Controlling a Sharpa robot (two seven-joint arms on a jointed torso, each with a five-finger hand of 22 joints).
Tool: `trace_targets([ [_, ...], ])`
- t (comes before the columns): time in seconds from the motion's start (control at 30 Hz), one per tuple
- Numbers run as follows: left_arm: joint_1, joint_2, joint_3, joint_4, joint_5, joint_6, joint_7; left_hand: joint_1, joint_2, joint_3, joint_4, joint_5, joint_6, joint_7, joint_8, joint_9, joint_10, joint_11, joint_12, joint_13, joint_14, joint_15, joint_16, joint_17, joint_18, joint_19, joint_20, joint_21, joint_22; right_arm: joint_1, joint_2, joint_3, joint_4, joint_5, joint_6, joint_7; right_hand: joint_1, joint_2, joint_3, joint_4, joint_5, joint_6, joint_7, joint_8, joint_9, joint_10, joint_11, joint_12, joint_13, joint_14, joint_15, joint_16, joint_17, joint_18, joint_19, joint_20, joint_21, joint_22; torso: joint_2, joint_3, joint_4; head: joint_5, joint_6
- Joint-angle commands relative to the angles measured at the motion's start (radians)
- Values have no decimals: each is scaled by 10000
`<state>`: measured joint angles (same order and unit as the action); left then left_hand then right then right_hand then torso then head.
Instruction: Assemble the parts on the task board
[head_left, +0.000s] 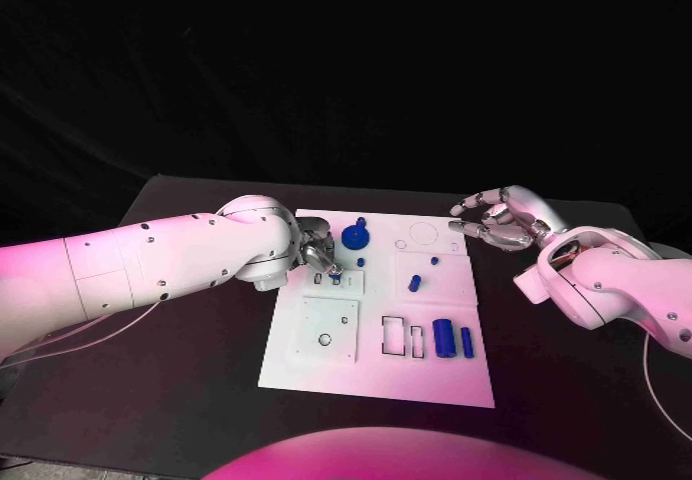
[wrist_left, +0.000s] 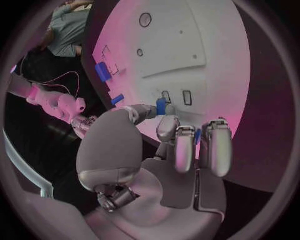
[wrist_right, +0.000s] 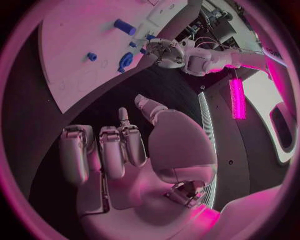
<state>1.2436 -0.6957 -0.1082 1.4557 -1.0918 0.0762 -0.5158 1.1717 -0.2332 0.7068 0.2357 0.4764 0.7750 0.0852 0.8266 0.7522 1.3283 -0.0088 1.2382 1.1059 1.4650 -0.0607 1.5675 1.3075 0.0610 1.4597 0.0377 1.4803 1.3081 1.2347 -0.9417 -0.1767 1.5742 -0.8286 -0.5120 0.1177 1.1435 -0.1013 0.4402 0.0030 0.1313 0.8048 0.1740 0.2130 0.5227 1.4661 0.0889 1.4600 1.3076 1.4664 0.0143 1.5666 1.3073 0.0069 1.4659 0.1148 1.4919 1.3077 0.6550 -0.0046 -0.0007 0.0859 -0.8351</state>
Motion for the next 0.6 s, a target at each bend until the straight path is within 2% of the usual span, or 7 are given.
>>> trace_targets([
  [0.03, -6, 24, 2, 12, -126, 409, -22, -25, 48, 2084, -2049, 59, 172, -118, 38, 170, 77, 15, 47, -8, 1058, -79, 33, 2633, -139, 82, 2, 36, 255, -7, -5, 0, 14, -17, 93, 13, -69, -14, 20, 60, 44, -34, -13, 38, 10, 282, -35, 1, 1668, 1044, -35, 42, 2635, 161, 612, -13, -29, 2052, 3, -8, -7, 3, -19],
  [0.3, -7, 61, -2, -32, -114, 770, -30, -47, 48, 2081, -2046, 72, 177, -121, 45, 181, 90, 13, 56, 3, 1058, -82, 33, 2633, -143, 89, 2, 42, 271, -9, -6, 0, 25, -17, 113, 9, -50, 4, 33, 81, 140, -46, -20, 69, 24, 286, -43, 3, 1669, 1044, -43, 42, 2635, 156, 623, -19, -15, 2064, 10, -4, -6, 10, -55],
  [0.6, -9, 131, -22, -143, -122, 849, -35, -70, 51, 2075, -2040, 80, 179, -124, 51, 192, 92, 10, 50, -6, 1058, -84, 33, 2633, -141, 86, 1, 39, 264, -9, -13, 0, 38, -17, 112, 11, -50, 4, 33, 81, 140, -46, -20, 69, 24, 286, -43, 3, 1669, 1044, -43, 42, 2635, 156, 623, -19, -15, 2064, 5, -3, -14, 10, -88],
])
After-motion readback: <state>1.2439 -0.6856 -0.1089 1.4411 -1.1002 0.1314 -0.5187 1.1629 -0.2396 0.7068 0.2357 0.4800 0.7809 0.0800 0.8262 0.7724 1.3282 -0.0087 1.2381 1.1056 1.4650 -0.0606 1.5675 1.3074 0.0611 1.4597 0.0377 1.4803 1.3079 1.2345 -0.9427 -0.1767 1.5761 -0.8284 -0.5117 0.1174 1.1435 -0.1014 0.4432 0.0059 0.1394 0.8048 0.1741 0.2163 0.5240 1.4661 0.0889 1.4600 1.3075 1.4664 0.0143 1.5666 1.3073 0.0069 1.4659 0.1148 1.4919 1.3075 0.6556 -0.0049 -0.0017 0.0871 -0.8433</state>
